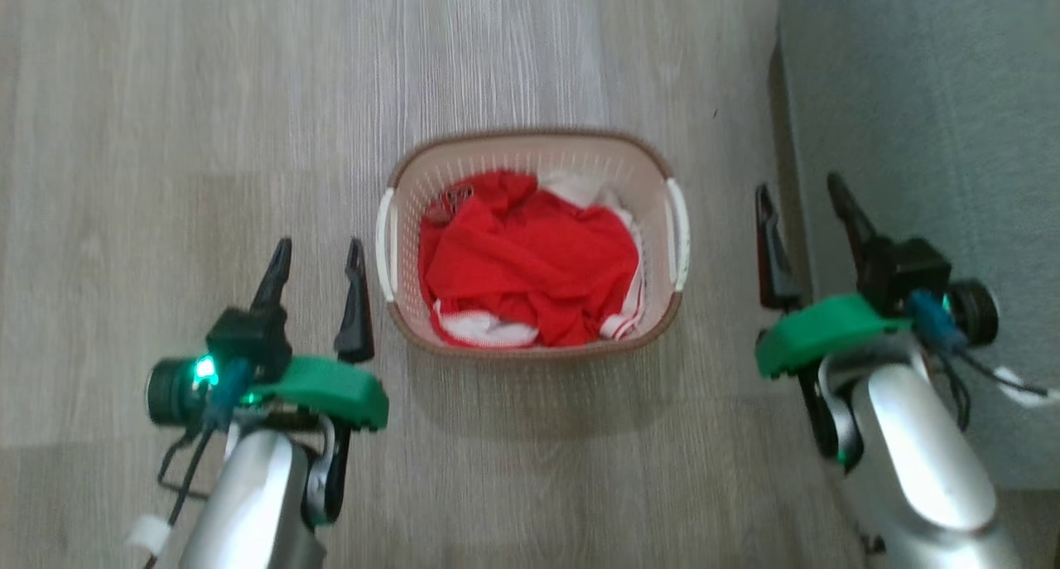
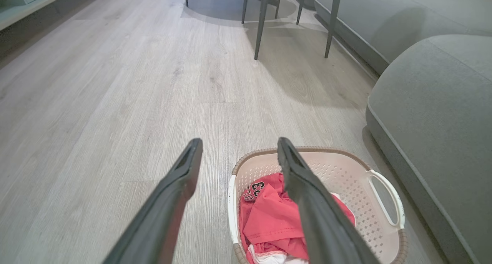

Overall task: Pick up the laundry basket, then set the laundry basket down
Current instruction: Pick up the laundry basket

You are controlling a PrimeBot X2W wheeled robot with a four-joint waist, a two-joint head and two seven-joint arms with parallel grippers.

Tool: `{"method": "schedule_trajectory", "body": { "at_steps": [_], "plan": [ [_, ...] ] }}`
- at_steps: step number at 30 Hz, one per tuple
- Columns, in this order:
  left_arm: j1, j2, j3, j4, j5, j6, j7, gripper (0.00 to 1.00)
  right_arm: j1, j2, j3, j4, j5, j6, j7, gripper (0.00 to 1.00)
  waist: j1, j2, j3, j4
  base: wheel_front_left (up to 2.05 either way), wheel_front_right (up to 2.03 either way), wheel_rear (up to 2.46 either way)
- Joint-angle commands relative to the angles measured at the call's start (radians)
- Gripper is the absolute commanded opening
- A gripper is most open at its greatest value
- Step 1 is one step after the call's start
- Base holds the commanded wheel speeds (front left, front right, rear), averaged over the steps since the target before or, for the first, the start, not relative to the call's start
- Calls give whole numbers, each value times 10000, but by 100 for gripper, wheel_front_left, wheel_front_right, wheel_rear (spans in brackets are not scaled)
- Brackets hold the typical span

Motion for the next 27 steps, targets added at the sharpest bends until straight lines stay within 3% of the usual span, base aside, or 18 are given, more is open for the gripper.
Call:
{"method": "schedule_trajectory", "body": {
  "at_steps": [1, 27],
  "plan": [
    [-432, 57, 195, -119, -57, 95, -95, 100, -390, -52, 171, -136, -134, 27, -120, 100, -3, 0, 801, 100, 0, 0, 0],
    [-4112, 56, -719, 3428, -816, -410, -95, 100, -3412, -52, 55, 2771, -267, 27, -120, 100, -3, 0, 4529, 442, 0, 0, 0]
  ]
}}
